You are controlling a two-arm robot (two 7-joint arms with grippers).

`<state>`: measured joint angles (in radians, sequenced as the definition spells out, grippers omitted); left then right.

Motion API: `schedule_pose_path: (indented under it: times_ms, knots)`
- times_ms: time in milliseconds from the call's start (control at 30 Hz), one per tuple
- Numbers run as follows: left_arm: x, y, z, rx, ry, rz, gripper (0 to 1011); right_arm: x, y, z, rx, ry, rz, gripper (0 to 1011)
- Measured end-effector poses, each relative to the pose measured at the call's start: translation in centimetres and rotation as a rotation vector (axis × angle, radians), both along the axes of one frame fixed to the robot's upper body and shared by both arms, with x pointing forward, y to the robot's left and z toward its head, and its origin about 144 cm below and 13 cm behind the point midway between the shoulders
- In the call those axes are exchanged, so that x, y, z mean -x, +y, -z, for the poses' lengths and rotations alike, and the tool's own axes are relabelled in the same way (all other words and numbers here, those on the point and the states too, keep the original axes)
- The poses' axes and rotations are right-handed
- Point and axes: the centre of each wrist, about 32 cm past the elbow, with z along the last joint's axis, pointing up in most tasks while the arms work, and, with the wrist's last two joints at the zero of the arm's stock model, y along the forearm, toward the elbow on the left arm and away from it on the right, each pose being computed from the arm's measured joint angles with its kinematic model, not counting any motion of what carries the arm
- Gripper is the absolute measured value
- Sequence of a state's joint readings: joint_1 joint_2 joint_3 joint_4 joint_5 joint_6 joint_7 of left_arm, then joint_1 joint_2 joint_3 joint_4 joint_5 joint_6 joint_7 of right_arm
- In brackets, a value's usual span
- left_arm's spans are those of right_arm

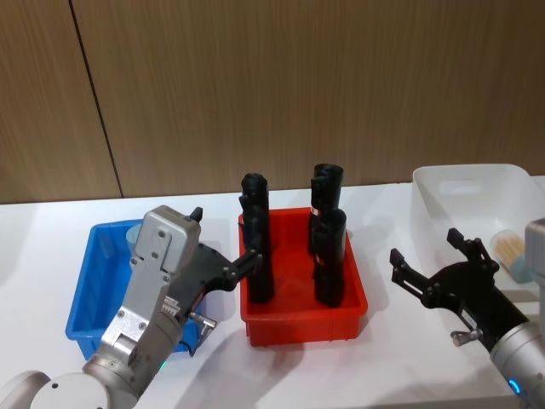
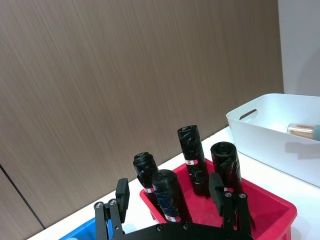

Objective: Pick the cotton swabs from the blue box and place them into the white box.

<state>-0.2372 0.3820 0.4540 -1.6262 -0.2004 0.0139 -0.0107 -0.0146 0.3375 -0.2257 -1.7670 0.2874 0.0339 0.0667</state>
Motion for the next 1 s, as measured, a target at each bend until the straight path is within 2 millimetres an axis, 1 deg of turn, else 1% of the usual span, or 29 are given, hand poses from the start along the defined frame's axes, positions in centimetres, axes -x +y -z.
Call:
schedule_pose_path:
  times_ms: [467, 700, 1000]
  knots:
    - [0.0, 0.0, 0.0, 0.0, 0.0, 0.0, 1004, -0.3, 0.0, 0.0, 0.001, 0.001, -0.007, 1001]
    - [0.0, 0.0, 0.0, 0.0, 0.0, 0.0, 1004, -1.1, 0.1, 0.2, 0.009, 0.005, -0.02, 1002]
    - [0.0, 0.0, 0.0, 0.0, 0.0, 0.0, 1004, -2.7, 0.3, 0.6, 0.019, 0.02, -0.055, 1002]
